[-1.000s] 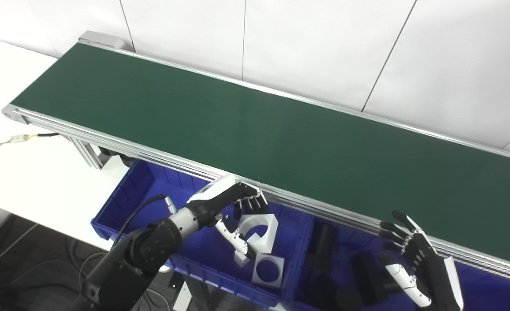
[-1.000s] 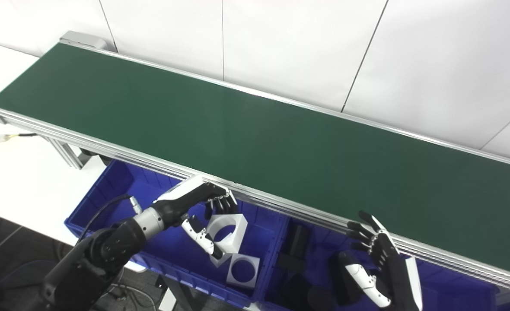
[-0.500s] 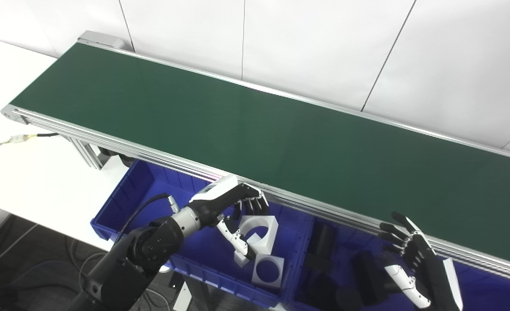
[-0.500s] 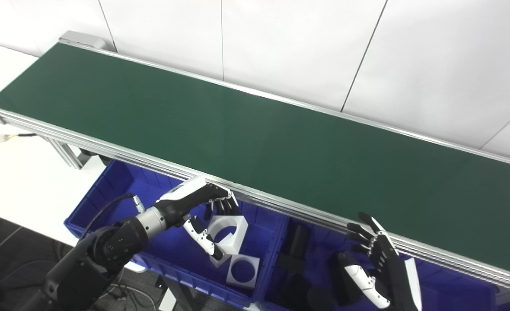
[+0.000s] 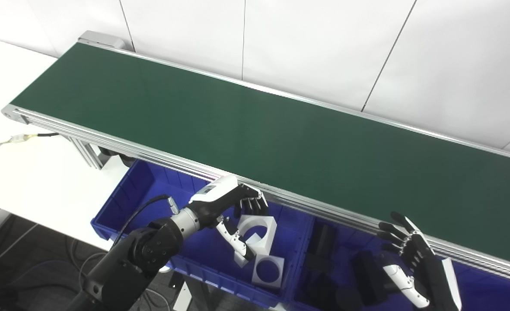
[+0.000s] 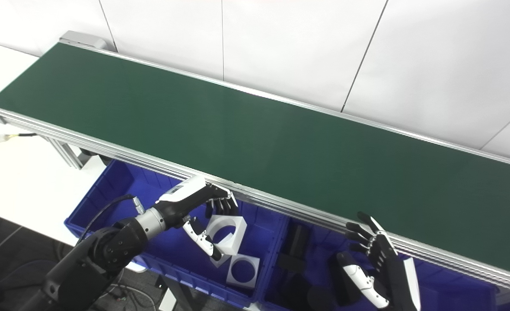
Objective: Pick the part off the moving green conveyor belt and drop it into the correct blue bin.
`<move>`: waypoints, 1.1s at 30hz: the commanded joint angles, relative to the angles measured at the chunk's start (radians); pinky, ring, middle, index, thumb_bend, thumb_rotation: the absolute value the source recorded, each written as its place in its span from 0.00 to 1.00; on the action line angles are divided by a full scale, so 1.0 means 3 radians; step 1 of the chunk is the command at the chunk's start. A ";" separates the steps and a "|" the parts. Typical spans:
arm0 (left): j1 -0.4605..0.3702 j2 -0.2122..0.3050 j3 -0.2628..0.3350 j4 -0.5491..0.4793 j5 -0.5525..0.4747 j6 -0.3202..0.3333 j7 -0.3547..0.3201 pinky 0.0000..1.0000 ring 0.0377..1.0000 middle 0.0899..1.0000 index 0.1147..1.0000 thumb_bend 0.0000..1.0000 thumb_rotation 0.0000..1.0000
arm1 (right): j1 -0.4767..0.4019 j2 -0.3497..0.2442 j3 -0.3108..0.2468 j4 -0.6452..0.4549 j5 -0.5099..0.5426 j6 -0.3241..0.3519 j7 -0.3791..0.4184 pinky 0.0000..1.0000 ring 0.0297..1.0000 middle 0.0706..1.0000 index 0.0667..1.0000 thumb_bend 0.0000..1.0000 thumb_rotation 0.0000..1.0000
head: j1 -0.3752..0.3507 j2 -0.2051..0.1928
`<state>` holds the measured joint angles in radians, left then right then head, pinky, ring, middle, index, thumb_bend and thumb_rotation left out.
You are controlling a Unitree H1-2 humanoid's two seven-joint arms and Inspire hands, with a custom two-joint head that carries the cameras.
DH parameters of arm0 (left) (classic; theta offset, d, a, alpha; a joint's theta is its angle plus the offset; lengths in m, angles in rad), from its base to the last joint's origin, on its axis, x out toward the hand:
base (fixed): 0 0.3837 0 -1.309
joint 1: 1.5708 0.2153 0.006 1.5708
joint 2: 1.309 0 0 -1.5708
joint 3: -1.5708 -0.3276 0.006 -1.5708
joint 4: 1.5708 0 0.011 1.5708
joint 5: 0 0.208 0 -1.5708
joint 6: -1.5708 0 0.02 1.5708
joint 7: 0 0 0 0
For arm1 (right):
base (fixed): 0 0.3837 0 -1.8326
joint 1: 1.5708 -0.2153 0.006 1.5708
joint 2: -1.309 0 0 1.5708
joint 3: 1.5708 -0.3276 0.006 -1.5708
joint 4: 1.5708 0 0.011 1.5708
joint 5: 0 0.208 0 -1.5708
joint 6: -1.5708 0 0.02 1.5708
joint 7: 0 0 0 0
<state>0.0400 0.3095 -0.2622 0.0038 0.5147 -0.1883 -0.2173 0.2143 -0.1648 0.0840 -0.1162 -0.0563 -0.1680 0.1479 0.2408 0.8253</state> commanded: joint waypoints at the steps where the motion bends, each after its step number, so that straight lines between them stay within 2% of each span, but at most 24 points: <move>1: -0.0141 0.0011 -0.0016 0.0031 0.0030 -0.0127 0.0091 0.38 0.37 0.40 0.47 0.50 0.00 | -0.0034 -0.0001 0.0002 -0.0108 0.0014 -0.0046 0.0006 0.68 0.73 0.75 0.86 0.67 0.56 | -0.0010 0.0004; 7: -0.0251 0.0034 -0.0107 0.0197 0.0115 -0.0105 0.0050 0.34 0.37 0.40 0.46 0.50 0.00 | -0.0010 -0.0009 -0.0002 -0.0124 0.0018 -0.0042 0.0006 0.67 0.73 0.75 0.86 0.66 0.55 | -0.0018 0.0013; 14: -0.0286 0.0082 -0.0194 0.0334 0.0229 -0.0041 0.0038 0.35 0.37 0.40 0.46 0.50 0.00 | 0.0006 -0.0035 0.0001 -0.0155 0.0032 -0.0035 0.0030 0.67 0.73 0.76 0.86 0.67 0.56 | -0.0011 0.0039; 19: -0.0283 0.0120 -0.0227 0.0434 0.0323 -0.0119 0.0121 0.37 0.38 0.39 0.46 0.50 0.00 | 0.0012 -0.0037 0.0012 -0.0158 0.0000 -0.0031 0.0023 0.66 0.73 0.75 0.86 0.68 0.56 | -0.0056 0.0031; 22: -0.0265 0.0140 -0.0210 0.0402 0.0317 -0.0105 0.0100 0.38 0.38 0.39 0.45 0.50 0.00 | 0.0034 -0.0035 0.0008 -0.0214 0.0022 0.0011 0.0028 0.67 0.73 0.75 0.85 0.67 0.55 | -0.0100 0.0085; 27: -0.0265 0.0134 -0.0211 0.0476 0.0318 -0.0168 0.0143 0.38 0.38 0.40 0.46 0.50 0.00 | 0.0049 -0.0048 -0.0003 -0.0211 0.0062 0.0021 0.0054 0.67 0.73 0.75 0.85 0.70 0.57 | -0.0089 0.0065; 33: -0.0260 0.0115 -0.0217 0.0382 0.0345 -0.0018 0.0055 0.42 0.38 0.41 0.47 0.50 0.00 | 0.0047 -0.0055 -0.0011 -0.0214 0.0057 0.0034 0.0060 0.68 0.74 0.75 0.85 0.70 0.57 | -0.0094 0.0080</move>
<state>-0.0177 0.3347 -0.3292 0.1526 0.6228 -0.1911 -0.2060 0.2334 -0.1774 0.0850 -0.1531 -0.0541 -0.1584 0.1622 0.2132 0.8483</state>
